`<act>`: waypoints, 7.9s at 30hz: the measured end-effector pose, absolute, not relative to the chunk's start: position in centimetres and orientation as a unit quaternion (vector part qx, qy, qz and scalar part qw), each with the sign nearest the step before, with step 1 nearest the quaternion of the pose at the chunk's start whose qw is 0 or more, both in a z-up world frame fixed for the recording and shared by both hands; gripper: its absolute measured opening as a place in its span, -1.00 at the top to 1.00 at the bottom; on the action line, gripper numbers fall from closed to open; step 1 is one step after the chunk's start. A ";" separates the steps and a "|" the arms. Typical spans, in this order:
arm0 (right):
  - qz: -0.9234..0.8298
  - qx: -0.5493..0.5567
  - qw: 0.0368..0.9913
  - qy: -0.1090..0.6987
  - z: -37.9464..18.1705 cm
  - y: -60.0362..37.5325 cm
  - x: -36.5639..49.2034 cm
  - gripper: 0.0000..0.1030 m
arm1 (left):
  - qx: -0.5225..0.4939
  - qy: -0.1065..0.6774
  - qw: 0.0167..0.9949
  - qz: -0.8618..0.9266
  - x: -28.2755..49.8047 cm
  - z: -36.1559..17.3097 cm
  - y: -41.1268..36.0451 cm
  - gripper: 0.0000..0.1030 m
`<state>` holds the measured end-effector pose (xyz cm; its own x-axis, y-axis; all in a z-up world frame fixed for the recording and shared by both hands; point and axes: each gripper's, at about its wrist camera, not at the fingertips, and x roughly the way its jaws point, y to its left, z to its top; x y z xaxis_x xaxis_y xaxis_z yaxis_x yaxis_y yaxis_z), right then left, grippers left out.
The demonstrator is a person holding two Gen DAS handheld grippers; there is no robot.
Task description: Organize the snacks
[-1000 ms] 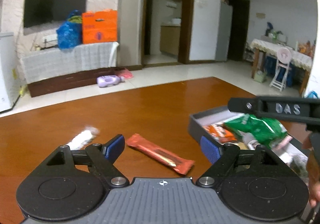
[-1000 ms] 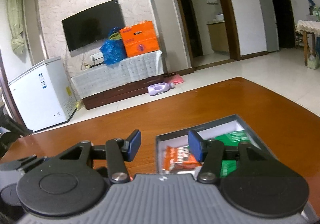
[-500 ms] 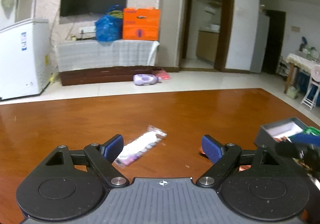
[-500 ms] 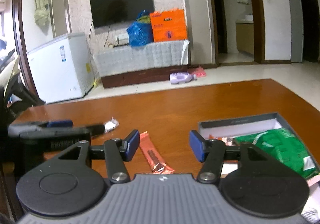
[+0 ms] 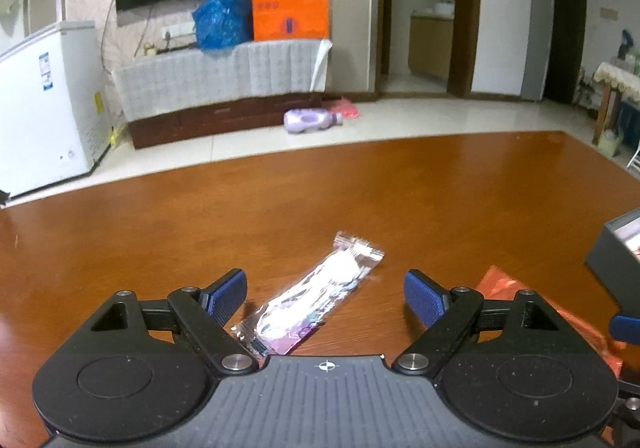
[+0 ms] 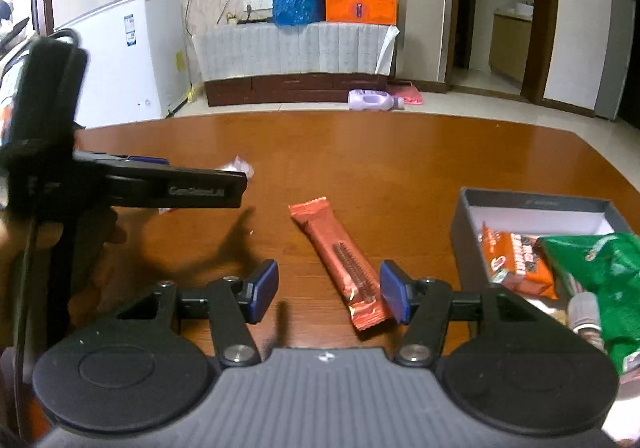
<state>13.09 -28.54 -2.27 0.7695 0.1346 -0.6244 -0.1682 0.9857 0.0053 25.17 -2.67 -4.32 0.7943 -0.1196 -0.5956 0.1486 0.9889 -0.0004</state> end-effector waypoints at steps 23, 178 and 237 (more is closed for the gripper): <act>0.087 -0.046 0.936 0.337 -5.1 -27.3 16.0 -0.05 | 0.034 0.317 0.942 -0.104 25.6 -5.0 -2.9 0.39; -0.148 0.212 0.933 0.249 0.3 -42.5 -10.9 -0.86 | 0.092 0.311 0.910 -0.259 0.0 -2.0 -12.5 -0.99; -0.149 0.124 0.934 0.300 -2.1 -37.4 -10.1 -0.95 | 0.159 0.338 0.890 -0.261 -0.9 -5.2 -13.3 -0.99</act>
<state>-10.12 -37.44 -2.07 0.7761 -0.2036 -0.5968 0.3528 0.9247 0.1433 -0.92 -13.33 -5.20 0.6356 -0.3581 -0.6839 0.5724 0.8131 0.1062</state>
